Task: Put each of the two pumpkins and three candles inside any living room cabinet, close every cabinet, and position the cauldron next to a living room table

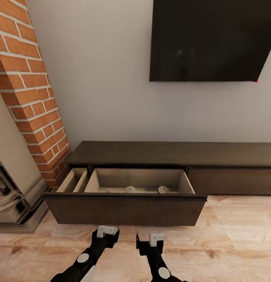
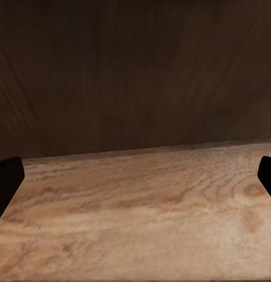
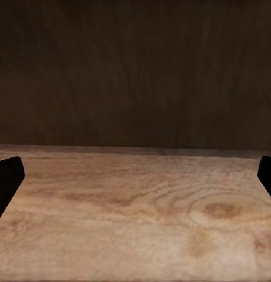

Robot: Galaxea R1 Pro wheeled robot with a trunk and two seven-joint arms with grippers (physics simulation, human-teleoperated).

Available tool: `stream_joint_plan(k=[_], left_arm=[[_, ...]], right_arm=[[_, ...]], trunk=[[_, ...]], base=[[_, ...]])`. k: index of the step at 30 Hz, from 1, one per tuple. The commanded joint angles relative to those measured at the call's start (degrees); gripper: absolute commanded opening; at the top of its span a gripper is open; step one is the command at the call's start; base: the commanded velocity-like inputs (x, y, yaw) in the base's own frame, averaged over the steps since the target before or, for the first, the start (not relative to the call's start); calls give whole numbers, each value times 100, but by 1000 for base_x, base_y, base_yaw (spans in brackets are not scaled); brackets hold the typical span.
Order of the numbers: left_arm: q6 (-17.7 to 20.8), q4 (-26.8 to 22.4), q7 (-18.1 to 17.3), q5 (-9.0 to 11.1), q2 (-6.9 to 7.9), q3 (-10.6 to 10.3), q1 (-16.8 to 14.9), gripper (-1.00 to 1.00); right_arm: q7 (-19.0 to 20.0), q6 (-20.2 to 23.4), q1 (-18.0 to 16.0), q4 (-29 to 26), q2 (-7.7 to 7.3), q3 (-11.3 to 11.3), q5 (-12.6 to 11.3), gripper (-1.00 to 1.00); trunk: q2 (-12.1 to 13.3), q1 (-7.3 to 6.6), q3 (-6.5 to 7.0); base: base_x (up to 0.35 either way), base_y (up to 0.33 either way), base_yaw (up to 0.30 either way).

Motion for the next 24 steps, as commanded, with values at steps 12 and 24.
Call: stream_joint_plan(k=[12,24], left_arm=[[-25,-7,58,68,6,-41,-8,100],[-29,-7,65,84,10,-36,-7,100]], right_arm=[[-237,-73,-9,-4,-24,28,-83,100],[-893,-83,-9,-138,-30,38,-94,100]], trunk=[[-3,-2,-6],[-3,-2,-6]], base=[[9,0,0],[6,0,0]])
